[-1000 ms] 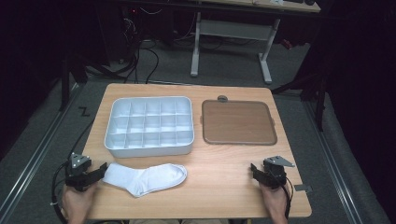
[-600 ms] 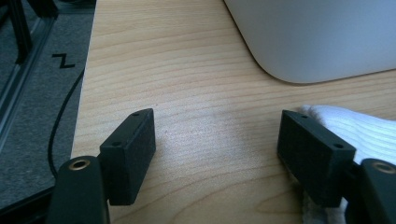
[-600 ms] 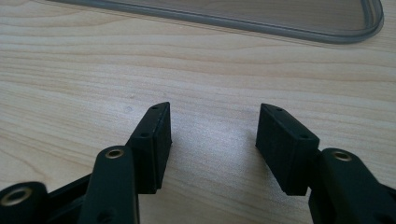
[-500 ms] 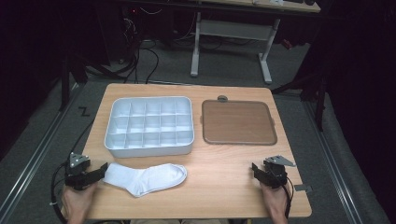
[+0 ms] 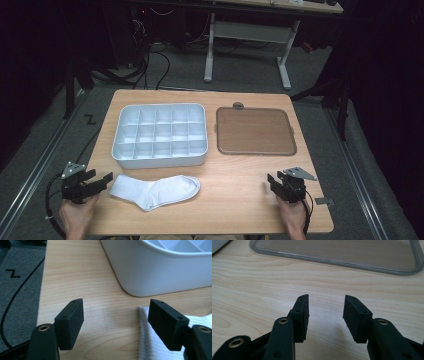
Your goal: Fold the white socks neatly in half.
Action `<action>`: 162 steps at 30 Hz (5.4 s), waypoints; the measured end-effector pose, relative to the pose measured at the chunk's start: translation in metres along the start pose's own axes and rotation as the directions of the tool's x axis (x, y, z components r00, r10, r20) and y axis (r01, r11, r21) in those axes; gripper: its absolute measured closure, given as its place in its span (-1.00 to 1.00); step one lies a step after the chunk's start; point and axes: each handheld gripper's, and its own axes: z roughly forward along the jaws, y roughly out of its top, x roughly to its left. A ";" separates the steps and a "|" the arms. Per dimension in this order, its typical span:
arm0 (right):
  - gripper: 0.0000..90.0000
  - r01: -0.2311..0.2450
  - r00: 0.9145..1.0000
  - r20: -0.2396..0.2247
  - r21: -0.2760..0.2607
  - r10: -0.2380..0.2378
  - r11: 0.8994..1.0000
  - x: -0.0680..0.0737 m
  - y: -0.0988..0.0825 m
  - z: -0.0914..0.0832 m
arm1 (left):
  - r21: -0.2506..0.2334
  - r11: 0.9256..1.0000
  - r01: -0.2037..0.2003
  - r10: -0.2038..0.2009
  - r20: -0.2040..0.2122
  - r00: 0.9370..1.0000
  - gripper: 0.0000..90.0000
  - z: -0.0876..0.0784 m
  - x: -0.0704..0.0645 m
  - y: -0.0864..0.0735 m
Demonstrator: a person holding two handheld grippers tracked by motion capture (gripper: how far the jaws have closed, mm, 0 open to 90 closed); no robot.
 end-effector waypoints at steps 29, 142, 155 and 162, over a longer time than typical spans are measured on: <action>0.38 0.196 0.940 -0.286 0.003 -0.187 0.981 0.106 0.024 0.017 | 0.083 0.997 0.000 -0.005 0.060 0.998 -0.35 -0.008 -0.021 -0.026; 0.92 0.306 0.882 -0.378 0.008 -0.280 0.952 0.141 0.032 0.025 | 0.194 0.981 0.021 -0.067 0.232 0.970 0.79 -0.004 -0.083 -0.039; 0.92 0.277 0.911 -0.320 0.012 -0.259 0.961 0.112 0.029 0.011 | 0.224 0.974 -0.015 -0.052 0.289 0.956 0.80 0.005 -0.110 -0.055; 0.92 0.250 0.926 -0.296 0.015 -0.235 0.968 0.098 0.027 0.004 | 0.234 0.972 -0.016 -0.059 0.308 0.950 0.80 0.009 -0.121 -0.060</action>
